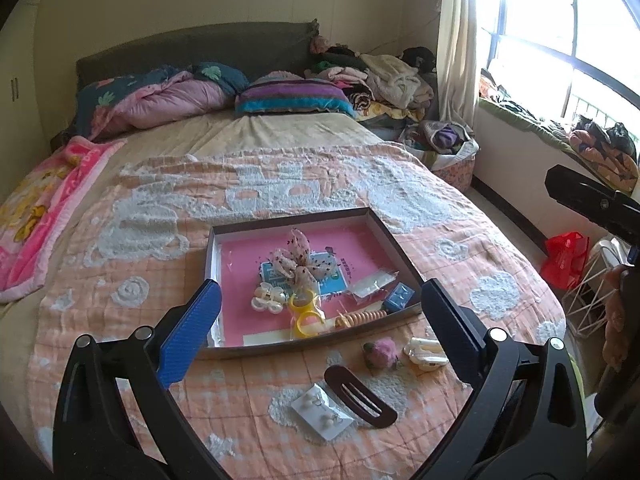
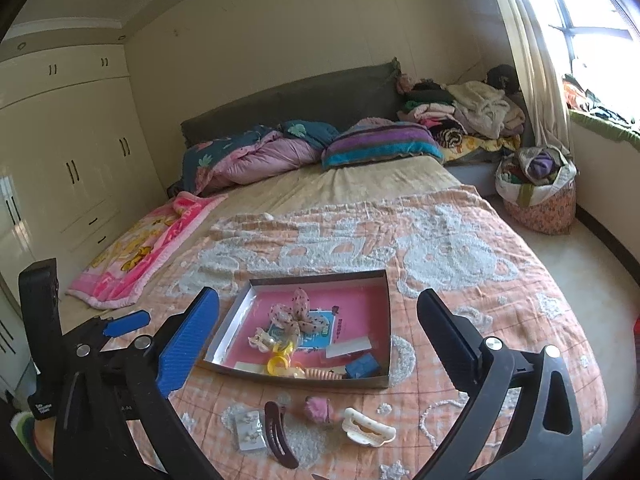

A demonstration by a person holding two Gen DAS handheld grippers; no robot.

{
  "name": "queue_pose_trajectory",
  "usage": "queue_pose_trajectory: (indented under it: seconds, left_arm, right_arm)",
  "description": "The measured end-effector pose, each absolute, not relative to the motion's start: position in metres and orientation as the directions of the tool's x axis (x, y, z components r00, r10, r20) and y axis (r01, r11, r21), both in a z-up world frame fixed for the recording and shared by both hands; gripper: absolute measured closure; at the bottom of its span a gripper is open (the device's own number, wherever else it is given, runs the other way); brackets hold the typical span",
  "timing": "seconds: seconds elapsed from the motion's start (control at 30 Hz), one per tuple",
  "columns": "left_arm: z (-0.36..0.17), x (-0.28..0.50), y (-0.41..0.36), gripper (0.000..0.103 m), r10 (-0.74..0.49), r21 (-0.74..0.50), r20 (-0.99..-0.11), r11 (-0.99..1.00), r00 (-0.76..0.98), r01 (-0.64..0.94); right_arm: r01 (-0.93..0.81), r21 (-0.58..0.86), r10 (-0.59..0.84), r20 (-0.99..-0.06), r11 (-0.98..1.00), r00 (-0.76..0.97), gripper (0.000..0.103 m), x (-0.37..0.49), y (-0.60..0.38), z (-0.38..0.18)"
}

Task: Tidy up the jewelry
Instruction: 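Withdraw both tools from the box and hover over the remaining items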

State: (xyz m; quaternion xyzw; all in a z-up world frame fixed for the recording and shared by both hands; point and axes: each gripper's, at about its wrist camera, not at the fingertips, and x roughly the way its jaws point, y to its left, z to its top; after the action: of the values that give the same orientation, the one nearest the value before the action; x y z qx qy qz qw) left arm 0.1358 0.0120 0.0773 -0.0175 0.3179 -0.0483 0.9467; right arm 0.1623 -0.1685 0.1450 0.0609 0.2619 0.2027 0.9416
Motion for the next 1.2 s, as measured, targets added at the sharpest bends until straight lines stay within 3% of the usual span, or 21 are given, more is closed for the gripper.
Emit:
queue_pose_trajectory:
  seconds: [0.5,1.2]
  left_arm:
    - [0.077,0.101,0.013,0.01,-0.101,-0.05,-0.603,0.995,0.791,0.089]
    - [0.006,0.083,0.012,0.01,-0.085,-0.039,-0.721,0.996,0.687,0.083]
  right_arm:
    - [-0.39,0.152,0.415,-0.462,0.908,0.784,0.004,0.12,-0.171,0.148]
    - [-0.412,0.136,0.414,-0.555,0.901,0.721,0.004,0.099,-0.169,0.089]
